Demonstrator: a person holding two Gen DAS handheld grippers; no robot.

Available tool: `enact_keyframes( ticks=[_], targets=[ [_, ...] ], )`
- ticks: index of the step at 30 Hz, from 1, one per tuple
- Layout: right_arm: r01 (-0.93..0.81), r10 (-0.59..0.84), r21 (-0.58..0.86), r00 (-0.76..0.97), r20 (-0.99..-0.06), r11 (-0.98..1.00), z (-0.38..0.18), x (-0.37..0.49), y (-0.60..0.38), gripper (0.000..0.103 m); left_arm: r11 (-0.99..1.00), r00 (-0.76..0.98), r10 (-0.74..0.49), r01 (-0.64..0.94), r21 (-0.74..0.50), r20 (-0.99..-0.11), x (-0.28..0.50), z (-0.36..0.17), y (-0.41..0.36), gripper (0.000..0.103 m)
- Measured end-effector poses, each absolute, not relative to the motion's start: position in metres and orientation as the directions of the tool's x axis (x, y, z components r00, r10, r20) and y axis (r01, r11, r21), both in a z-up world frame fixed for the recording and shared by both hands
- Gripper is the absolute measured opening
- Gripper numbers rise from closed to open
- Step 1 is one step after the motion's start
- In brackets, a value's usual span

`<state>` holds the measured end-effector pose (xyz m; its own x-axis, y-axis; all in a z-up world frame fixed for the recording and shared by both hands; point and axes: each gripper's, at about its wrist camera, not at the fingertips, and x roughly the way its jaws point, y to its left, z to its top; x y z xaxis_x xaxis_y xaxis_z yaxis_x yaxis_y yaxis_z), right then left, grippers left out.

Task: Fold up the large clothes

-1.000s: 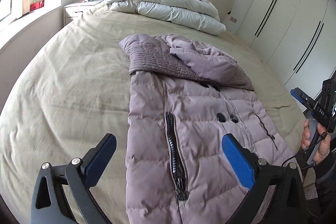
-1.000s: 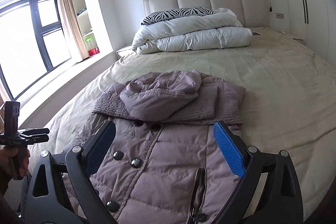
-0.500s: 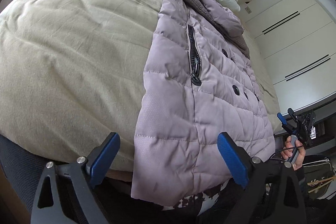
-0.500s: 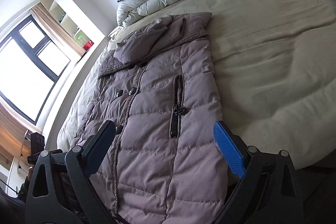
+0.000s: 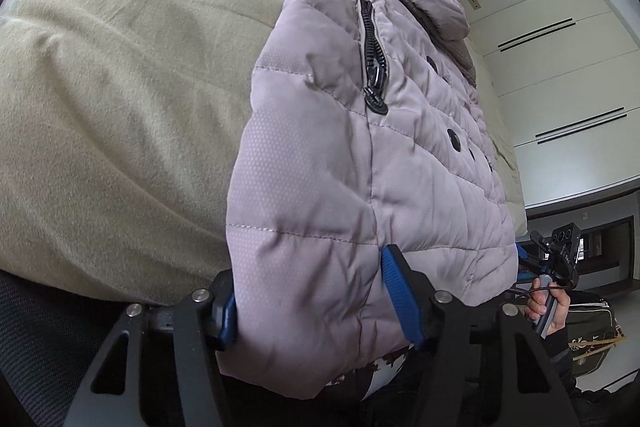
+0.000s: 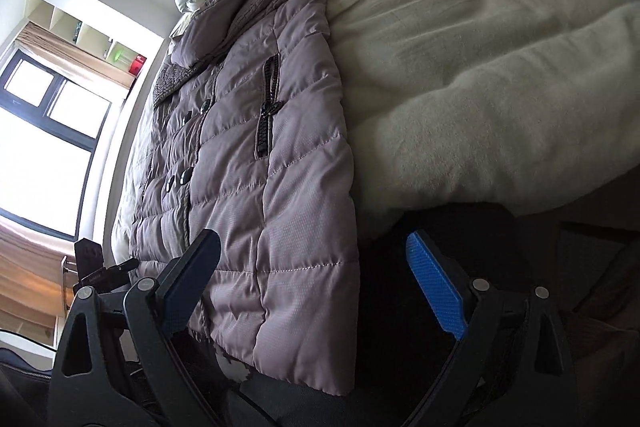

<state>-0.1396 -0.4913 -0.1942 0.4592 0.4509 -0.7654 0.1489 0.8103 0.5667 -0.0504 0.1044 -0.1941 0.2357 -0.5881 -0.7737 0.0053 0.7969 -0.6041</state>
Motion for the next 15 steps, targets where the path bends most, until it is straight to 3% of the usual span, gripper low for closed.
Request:
enact_keyframes(
  ticks=[11, 15],
  targets=[
    [0.195, 0.572, 0.656, 0.353, -0.740, 0.729, -0.220, -0.146, -0.484, 0.073, 0.794, 0.203, -0.596, 0.008, -0.607, -0.777, -0.052, -0.197, 0.102, 0.060],
    [0.182, 0.587, 0.652, 0.308, -0.748, 0.736, -0.223, -0.143, -0.469, 0.070, 0.801, 0.192, -0.591, 0.023, -0.599, -0.783, -0.054, -0.196, 0.100, 0.060]
  ],
)
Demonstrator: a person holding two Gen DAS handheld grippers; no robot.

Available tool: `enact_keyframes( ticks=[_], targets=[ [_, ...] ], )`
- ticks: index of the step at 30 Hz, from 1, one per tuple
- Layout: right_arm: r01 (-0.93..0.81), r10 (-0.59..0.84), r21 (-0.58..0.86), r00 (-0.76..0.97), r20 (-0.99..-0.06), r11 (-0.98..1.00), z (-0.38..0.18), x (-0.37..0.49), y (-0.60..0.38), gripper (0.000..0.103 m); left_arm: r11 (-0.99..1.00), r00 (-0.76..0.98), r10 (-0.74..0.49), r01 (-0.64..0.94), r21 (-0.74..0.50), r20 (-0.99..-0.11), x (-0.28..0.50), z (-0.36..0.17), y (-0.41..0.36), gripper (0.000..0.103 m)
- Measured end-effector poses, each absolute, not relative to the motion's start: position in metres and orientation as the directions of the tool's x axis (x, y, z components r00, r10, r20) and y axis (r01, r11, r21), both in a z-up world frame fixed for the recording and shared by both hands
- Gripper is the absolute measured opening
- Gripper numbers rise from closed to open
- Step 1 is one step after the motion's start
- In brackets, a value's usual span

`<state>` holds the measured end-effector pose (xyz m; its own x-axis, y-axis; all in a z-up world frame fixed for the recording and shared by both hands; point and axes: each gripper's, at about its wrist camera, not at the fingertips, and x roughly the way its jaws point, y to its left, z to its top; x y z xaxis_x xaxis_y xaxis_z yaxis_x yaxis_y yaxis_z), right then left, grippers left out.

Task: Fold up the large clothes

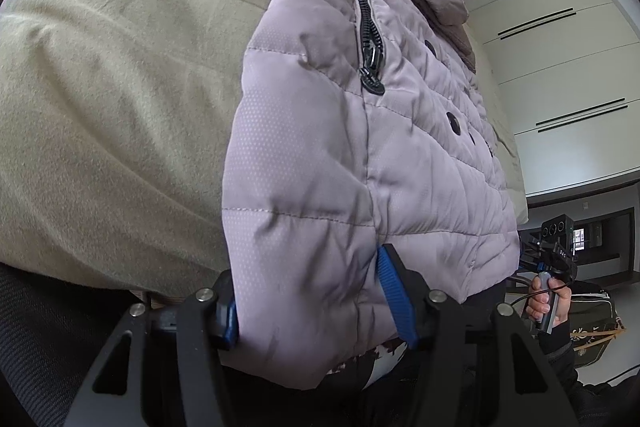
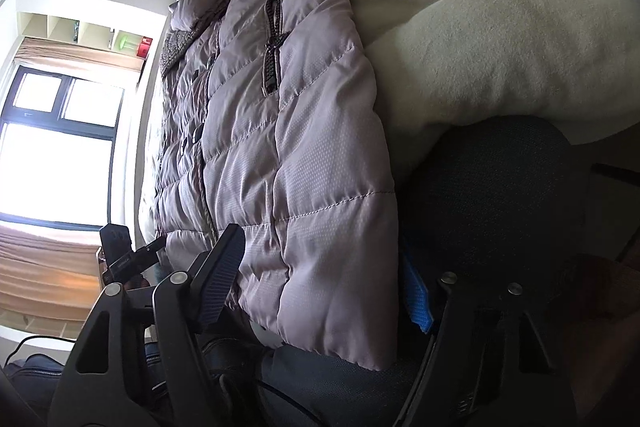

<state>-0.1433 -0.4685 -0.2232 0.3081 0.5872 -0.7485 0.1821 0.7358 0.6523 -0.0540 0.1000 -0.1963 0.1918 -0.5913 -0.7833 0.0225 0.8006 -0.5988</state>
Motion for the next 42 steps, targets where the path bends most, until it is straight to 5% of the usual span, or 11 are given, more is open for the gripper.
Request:
enact_keyframes(
  ticks=[3, 5, 11, 17, 26, 33, 42],
  targets=[
    [0.172, 0.587, 0.647, 0.297, -0.753, 0.743, -0.226, -0.142, -0.461, 0.059, 0.800, 0.193, -0.594, 0.034, -0.599, -0.781, -0.055, -0.195, 0.100, 0.052],
    [0.175, 0.571, 0.629, 0.289, -0.768, 0.757, -0.229, -0.143, -0.458, 0.036, 0.794, 0.198, -0.601, 0.044, -0.606, -0.774, -0.057, -0.193, 0.100, 0.038],
    [0.164, 0.538, 0.601, 0.309, -0.784, 0.782, -0.228, -0.150, -0.455, 0.018, 0.813, 0.219, -0.579, 0.089, -0.575, -0.785, -0.061, -0.184, 0.093, 0.017],
    [0.088, 0.496, 0.547, 0.323, -0.806, 0.833, -0.206, -0.156, -0.442, 0.008, 0.844, 0.221, -0.536, 0.179, -0.506, -0.815, -0.067, -0.165, 0.082, 0.010],
    [0.033, 0.502, 0.536, 0.307, -0.808, 0.843, -0.180, -0.165, -0.433, 0.007, 0.827, 0.174, -0.541, 0.287, -0.483, -0.823, -0.094, -0.137, 0.084, 0.008],
    [0.008, 0.612, 0.670, 0.401, -0.682, 0.742, -0.147, -0.159, -0.451, 0.007, 0.627, 0.252, -0.775, 0.201, -0.753, -0.579, -0.086, -0.114, 0.132, 0.008],
    [-0.054, 0.592, 0.716, 0.607, -0.530, 0.696, -0.080, -0.097, -0.467, 0.006, 0.380, 0.480, -0.838, 0.171, -0.909, -0.260, -0.017, -0.070, 0.157, 0.008]
  ],
)
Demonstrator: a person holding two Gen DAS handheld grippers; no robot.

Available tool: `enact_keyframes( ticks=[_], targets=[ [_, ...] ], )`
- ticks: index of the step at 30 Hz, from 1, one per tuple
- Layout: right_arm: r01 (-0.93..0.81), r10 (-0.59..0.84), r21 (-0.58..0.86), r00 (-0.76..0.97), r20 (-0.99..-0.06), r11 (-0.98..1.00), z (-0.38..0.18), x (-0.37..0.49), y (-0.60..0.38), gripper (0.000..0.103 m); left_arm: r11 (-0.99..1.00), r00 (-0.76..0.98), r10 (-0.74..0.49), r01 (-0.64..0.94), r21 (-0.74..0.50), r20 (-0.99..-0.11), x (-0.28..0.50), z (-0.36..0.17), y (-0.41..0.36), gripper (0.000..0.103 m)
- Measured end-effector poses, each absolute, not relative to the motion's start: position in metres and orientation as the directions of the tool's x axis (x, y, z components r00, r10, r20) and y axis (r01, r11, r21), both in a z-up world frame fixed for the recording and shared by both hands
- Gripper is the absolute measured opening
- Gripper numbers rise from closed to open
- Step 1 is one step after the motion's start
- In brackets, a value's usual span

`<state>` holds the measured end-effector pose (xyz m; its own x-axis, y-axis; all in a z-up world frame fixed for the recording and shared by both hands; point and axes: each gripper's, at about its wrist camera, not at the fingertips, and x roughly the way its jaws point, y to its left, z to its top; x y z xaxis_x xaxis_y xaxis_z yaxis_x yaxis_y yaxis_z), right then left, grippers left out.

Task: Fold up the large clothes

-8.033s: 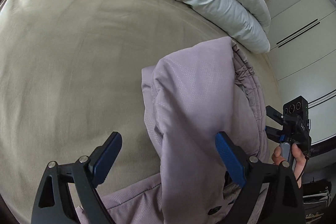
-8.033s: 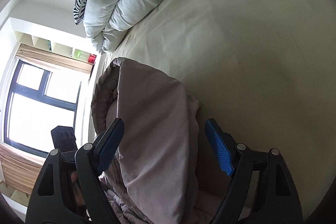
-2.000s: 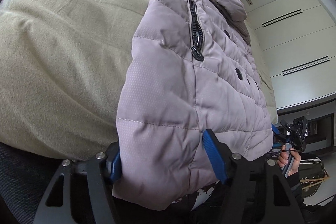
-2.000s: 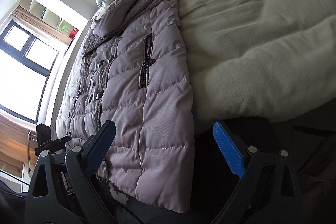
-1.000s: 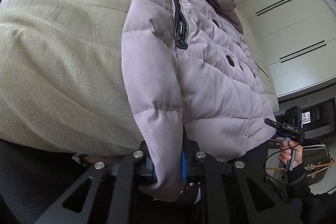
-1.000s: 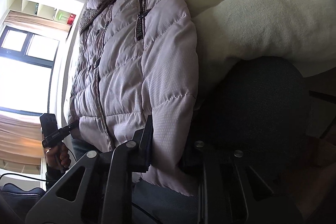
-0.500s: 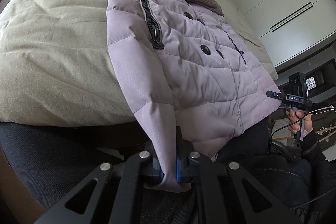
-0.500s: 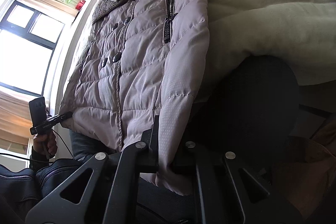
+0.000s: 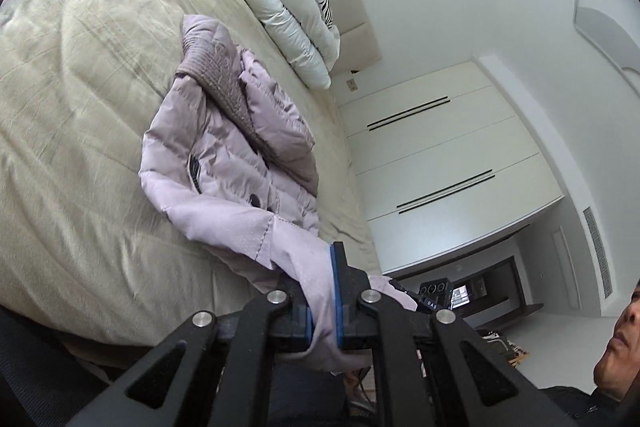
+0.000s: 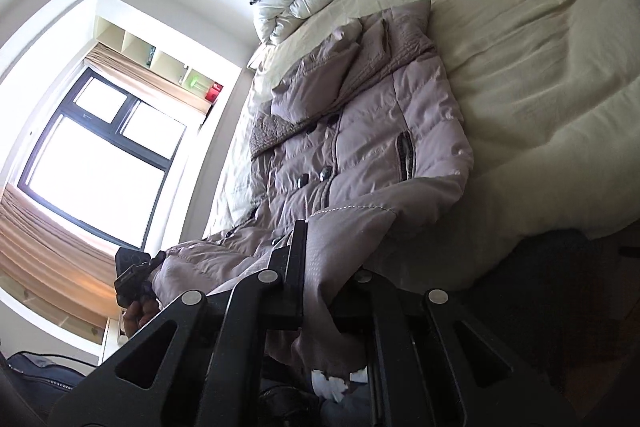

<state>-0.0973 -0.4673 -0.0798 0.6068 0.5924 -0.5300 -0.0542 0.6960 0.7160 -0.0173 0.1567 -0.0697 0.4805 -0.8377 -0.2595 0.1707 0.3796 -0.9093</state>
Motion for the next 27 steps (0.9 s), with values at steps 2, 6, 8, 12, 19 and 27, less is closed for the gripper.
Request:
enact_keyframes(
  ticks=[2, 6, 8, 12, 19, 27],
  targets=[
    [-0.073, 0.558, 0.698, 0.662, -0.500, 0.712, -0.063, -0.077, -0.466, 0.006, 0.348, 0.522, -0.826, 0.176, -0.921, -0.213, 0.002, -0.060, 0.156, 0.008],
    [-0.084, 0.481, 0.663, 0.756, -0.444, 0.744, -0.038, -0.035, -0.473, 0.006, 0.358, 0.585, -0.793, 0.224, -0.906, -0.169, 0.042, -0.039, 0.153, 0.009],
    [-0.078, 0.439, 0.633, 0.784, -0.438, 0.770, -0.028, -0.011, -0.474, 0.006, 0.358, 0.598, -0.787, 0.239, -0.903, -0.154, 0.062, -0.031, 0.151, 0.009],
    [-0.069, 0.376, 0.571, 0.816, -0.439, 0.818, -0.010, 0.037, -0.466, 0.006, 0.350, 0.614, -0.777, 0.238, -0.906, -0.139, 0.107, -0.026, 0.147, 0.009],
    [-0.031, 0.312, 0.533, 0.838, -0.447, 0.846, 0.005, 0.135, -0.465, 0.006, 0.339, 0.659, -0.737, 0.164, -0.927, -0.153, 0.193, -0.035, 0.149, 0.009],
    [0.064, 0.275, 0.544, 0.810, -0.518, 0.837, -0.040, 0.275, -0.475, 0.006, 0.397, 0.664, -0.706, 0.082, -0.914, -0.247, 0.302, -0.067, 0.138, 0.009]
  ],
)
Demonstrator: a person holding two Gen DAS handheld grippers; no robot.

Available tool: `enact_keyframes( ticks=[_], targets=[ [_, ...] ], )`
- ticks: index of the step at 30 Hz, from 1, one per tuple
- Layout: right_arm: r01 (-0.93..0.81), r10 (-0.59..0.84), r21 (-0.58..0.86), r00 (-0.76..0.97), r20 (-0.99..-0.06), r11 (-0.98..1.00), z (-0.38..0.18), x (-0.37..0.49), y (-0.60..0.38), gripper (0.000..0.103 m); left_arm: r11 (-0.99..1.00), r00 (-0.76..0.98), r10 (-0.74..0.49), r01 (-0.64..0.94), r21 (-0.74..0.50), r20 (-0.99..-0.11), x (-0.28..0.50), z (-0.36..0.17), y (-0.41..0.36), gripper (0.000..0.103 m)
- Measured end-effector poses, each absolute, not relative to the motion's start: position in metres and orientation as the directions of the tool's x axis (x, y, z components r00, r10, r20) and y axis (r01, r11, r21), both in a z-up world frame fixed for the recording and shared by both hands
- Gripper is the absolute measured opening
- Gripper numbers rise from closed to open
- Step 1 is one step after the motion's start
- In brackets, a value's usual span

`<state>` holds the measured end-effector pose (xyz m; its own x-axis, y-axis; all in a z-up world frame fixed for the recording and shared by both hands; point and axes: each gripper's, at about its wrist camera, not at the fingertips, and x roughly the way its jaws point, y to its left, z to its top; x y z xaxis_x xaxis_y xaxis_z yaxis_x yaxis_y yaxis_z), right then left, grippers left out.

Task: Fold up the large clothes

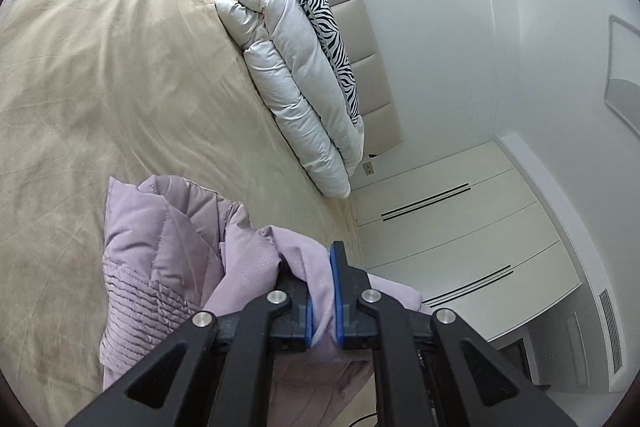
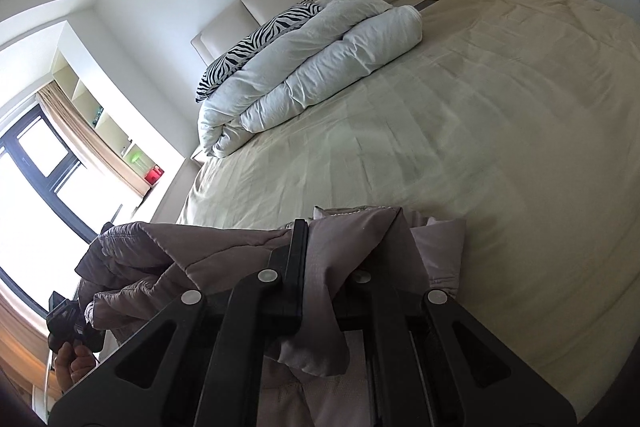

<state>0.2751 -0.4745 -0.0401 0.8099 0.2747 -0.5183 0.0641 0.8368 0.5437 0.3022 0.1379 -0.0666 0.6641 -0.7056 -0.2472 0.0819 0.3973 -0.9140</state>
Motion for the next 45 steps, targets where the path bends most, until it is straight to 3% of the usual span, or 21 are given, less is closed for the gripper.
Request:
enact_keyframes(
  ticks=[7, 12, 15, 17, 20, 27, 33, 35, 38, 39, 40, 45],
  targets=[
    [0.149, 0.250, 0.525, 0.749, -0.613, 0.838, -0.124, 0.373, -0.473, 0.006, 0.433, 0.649, -0.674, -0.040, -0.901, -0.353, 0.368, -0.128, 0.136, 0.009],
    [0.193, 0.301, 0.573, 0.695, -0.653, 0.796, -0.186, 0.415, -0.474, 0.007, 0.423, 0.627, -0.666, -0.129, -0.897, -0.404, 0.387, -0.166, 0.136, 0.016],
    [0.195, 0.317, 0.584, 0.683, -0.657, 0.788, -0.200, 0.422, -0.473, 0.009, 0.424, 0.634, -0.665, -0.114, -0.898, -0.395, 0.385, -0.164, 0.132, 0.034],
    [0.186, 0.333, 0.594, 0.681, -0.652, 0.782, -0.200, 0.424, -0.474, 0.011, 0.427, 0.643, -0.664, -0.092, -0.899, -0.382, 0.380, -0.154, 0.131, 0.060],
    [0.172, 0.350, 0.611, 0.688, -0.636, 0.773, -0.192, 0.413, -0.475, 0.015, 0.455, 0.659, -0.649, -0.063, -0.888, -0.379, 0.367, -0.134, 0.128, 0.078],
    [0.202, 0.336, 0.608, 0.681, -0.650, 0.768, -0.179, 0.388, -0.478, 0.018, 0.538, 0.678, -0.605, -0.038, -0.842, -0.417, 0.327, -0.103, 0.111, 0.080],
    [0.212, 0.322, 0.594, 0.676, -0.662, 0.776, -0.170, 0.382, -0.478, 0.027, 0.678, 0.681, -0.582, 0.107, -0.727, -0.444, 0.296, -0.071, 0.058, 0.080],
    [0.214, 0.340, 0.619, 0.679, -0.650, 0.756, -0.168, 0.381, -0.479, 0.032, 0.715, 0.666, -0.591, 0.170, -0.678, -0.456, 0.299, -0.065, 0.034, 0.080],
    [0.186, 0.406, 0.693, 0.694, -0.594, 0.696, -0.165, 0.381, -0.482, 0.086, 0.747, 0.650, -0.594, 0.228, -0.624, -0.474, 0.309, -0.067, 0.005, 0.080],
    [0.175, 0.427, 0.709, 0.693, -0.581, 0.683, -0.163, 0.383, -0.483, 0.098, 0.758, 0.647, -0.586, 0.227, -0.611, -0.488, 0.312, -0.069, -0.003, 0.080],
    [0.167, 0.427, 0.710, 0.697, -0.576, 0.684, -0.160, 0.383, -0.482, 0.103, 0.762, 0.642, -0.586, 0.229, -0.605, -0.495, 0.315, -0.070, -0.009, 0.080],
    [0.149, 0.374, 0.626, 0.689, -0.621, 0.765, -0.128, 0.368, -0.473, 0.103, 0.815, 0.646, -0.554, 0.291, -0.501, -0.525, 0.311, -0.065, -0.037, 0.080]
  ],
)
